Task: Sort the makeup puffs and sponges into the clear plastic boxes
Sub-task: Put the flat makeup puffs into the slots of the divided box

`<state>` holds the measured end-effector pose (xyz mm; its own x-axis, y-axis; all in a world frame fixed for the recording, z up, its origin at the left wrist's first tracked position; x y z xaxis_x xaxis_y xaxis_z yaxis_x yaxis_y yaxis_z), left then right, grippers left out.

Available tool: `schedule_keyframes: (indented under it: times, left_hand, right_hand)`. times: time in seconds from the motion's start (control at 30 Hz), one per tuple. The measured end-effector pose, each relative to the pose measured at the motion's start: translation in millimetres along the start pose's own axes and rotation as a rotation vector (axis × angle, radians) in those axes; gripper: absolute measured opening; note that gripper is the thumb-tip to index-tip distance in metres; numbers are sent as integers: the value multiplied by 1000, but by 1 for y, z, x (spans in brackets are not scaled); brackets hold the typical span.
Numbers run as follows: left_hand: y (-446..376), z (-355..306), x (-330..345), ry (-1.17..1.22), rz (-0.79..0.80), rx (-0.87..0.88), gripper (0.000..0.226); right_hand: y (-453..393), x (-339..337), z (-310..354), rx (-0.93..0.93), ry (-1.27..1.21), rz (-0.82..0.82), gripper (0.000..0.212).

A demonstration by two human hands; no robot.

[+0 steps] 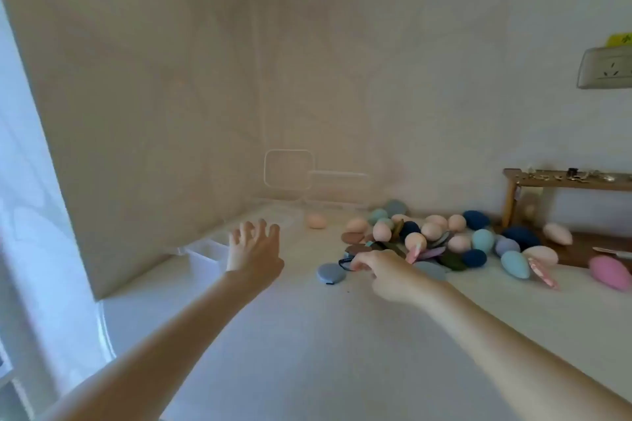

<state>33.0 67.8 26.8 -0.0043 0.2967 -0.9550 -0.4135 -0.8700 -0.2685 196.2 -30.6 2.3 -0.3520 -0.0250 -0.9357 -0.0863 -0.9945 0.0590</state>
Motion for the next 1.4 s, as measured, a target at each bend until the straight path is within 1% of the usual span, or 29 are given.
schedule_keyframes:
  times: [0.07,0.1,0.17,0.23,0.3,0.33,0.47,0.53,0.57,0.63,0.73,0.8,0.83,0.9,0.97,1.03,1.07,1.17,1.23,1.27,1.33,1.4]
  left_hand:
    - [-7,11,6,23,24,-95,49]
    - [-12,12,12,33,32,-106,49]
    - [-21,8,20,60,20,-78,43]
    - [-22,1,21,78,-44,-45,37]
    - [-18,-3,21,67,-96,-16,38]
    - [-17,-4,22,65,-117,3,40]
    - [-14,-9,16,147,-147,42,49]
    - [-10,-15,8,205,-160,52,51]
    - [-6,-21,5,223,-162,64,51]
    - [2,-40,1,248,-176,111,49]
    - [8,-69,-2,283,-167,191,47]
    - [9,-77,-8,323,-159,217,45]
    - [9,-75,-13,362,-169,221,44]
    - [10,-59,-27,441,-230,216,40]
    - [10,-28,-40,509,-290,184,34]
    - [9,6,-45,609,-287,142,33]
    - [8,18,-45,662,-259,135,37]
    - [10,27,-33,744,-128,201,51]
    - [14,23,-24,738,-106,254,54]
    - [15,22,-22,731,-117,261,53]
    - [14,24,-22,746,-145,214,47]
    - [10,28,-22,739,-153,149,38]
  right_hand:
    - [-12,5,-2,-25,-79,-30,46]
    - [-20,9,0,-51,-79,-43,43]
    - [-34,17,10,-119,-48,-40,42]
    - [-45,24,18,-147,6,-13,45]
    - [-53,34,22,-128,135,41,44]
    - [-56,36,23,-113,182,55,40]
    - [-59,23,27,-114,166,34,22]
    - [-59,12,24,-128,257,-7,18]
    - [-58,3,22,-127,282,-53,19]
    - [-57,-19,17,-123,221,-168,17]
    - [-48,-65,22,-134,22,-403,11]
    - [-42,-87,39,-220,-44,-535,12]
    - [-41,-91,49,-267,-92,-555,14]
    - [-42,-84,64,-321,-205,-540,18]
    - [-48,-70,71,-334,-321,-516,17]
    - [-55,-53,77,-341,-453,-452,16]
    - [-58,-46,81,-338,-488,-420,16]
    - [-62,-26,98,-345,-481,-383,14]
    - [-61,-22,105,-334,-457,-426,12]
    - [-60,-23,107,-317,-452,-452,13]
    - [-60,-24,107,-288,-455,-478,15]
    - [-62,-23,109,-282,-422,-456,14]
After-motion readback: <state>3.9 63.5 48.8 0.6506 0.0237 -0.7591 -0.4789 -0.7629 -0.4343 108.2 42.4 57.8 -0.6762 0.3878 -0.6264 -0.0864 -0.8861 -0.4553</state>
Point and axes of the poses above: each hand's wrist, its own y-axis away from the middle knuckle, its own x-axis out of the palm, z = x × y, the point moved 8 cm from there along -y, towards the middle knuckle, and after that the axes turned 4 degrees about z, right-handed, at the moved point
